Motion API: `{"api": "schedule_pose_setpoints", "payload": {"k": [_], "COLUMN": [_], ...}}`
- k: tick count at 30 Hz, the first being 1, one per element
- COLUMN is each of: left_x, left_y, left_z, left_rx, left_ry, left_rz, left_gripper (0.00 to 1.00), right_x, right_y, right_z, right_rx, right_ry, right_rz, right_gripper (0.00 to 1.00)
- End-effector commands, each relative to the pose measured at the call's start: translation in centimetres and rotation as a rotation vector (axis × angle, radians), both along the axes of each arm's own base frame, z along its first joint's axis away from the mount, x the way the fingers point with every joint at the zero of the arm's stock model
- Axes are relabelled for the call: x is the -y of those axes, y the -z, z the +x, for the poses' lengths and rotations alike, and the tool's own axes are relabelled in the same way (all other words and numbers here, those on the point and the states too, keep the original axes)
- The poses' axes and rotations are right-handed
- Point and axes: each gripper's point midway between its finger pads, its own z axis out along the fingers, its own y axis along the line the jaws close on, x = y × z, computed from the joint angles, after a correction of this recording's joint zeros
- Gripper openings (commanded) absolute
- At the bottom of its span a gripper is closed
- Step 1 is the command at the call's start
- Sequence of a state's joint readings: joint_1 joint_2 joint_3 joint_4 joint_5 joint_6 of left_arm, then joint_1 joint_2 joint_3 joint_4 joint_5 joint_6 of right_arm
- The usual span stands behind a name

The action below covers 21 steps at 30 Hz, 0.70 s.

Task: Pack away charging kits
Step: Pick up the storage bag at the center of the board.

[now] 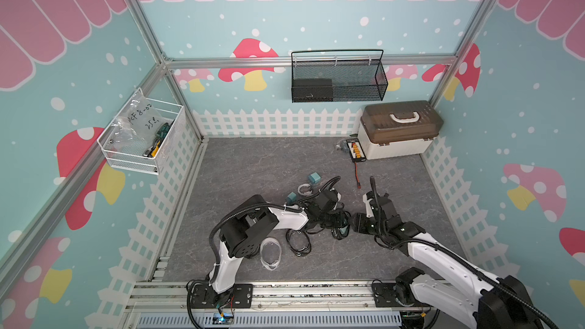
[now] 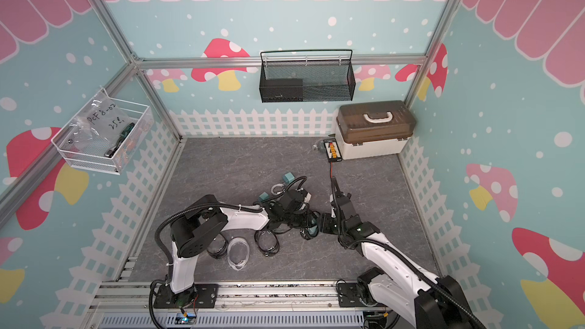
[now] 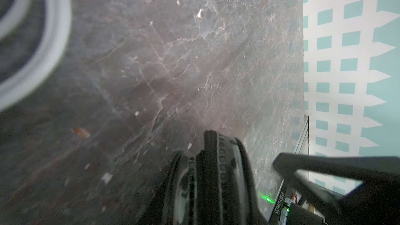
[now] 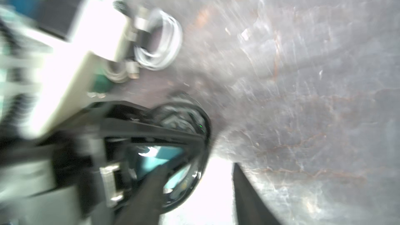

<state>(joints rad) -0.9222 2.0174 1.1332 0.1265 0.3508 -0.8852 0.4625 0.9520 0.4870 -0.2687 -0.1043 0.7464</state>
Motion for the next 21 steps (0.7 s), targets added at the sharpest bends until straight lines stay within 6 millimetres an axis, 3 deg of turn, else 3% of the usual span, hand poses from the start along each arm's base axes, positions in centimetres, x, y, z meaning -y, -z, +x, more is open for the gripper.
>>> {"api": "schedule_pose_setpoints", "payload": {"k": [1, 4, 7, 8, 9, 10, 13, 15, 18, 21], "left_x": [-0.7, -1.0, -1.9, -2.3, -2.7, -3.1, -4.3, -6.2, -8.1, -8.4], "left_y": [-3.7, -8.0, -12.7, -14.4, -16.1, -17.5, -23.9, -26.3, -28.9, -32.1], "left_z": [0.8, 2.2, 3.5, 3.9, 4.2, 4.4, 4.3, 4.6, 5.5, 5.7], "left_rx": [0.033, 0.113, 0.213, 0.252, 0.298, 0.334, 0.532, 0.615, 0.709, 0.815], "left_ry": [0.001, -0.022, -0.057, -0.07, -0.076, -0.083, -0.059, -0.118, -0.173, -0.165], "left_rz": [-0.035, -0.106, -0.183, -0.211, -0.25, -0.283, -0.525, -0.617, -0.6, -0.575], "left_gripper": [0.0, 0.0, 0.0, 0.0, 0.0, 0.0, 0.0, 0.0, 0.0, 0.0], "right_x": [0.4, 1.9, 2.0, 2.3, 2.4, 2.4, 0.4, -0.5, -1.1, -4.1], "right_y": [-3.0, -5.5, -8.6, -9.5, -10.0, -10.5, -15.5, -18.3, -19.9, -20.2], "right_z": [0.6, 1.0, 1.2, 1.1, 0.7, 0.3, -1.1, -2.2, -2.4, -1.5], "right_rx": [0.069, 0.141, 0.268, 0.3, 0.314, 0.333, 0.563, 0.705, 0.734, 0.714], "right_ry": [0.026, 0.099, 0.106, 0.126, 0.146, 0.149, -0.003, -0.076, -0.119, -0.222], "right_rz": [0.012, -0.011, 0.043, 0.069, 0.112, 0.148, 0.292, 0.396, 0.39, 0.391], "right_gripper": [0.66, 0.72, 0.76, 0.84, 0.98, 0.99, 0.83, 0.8, 0.66, 0.55]}}
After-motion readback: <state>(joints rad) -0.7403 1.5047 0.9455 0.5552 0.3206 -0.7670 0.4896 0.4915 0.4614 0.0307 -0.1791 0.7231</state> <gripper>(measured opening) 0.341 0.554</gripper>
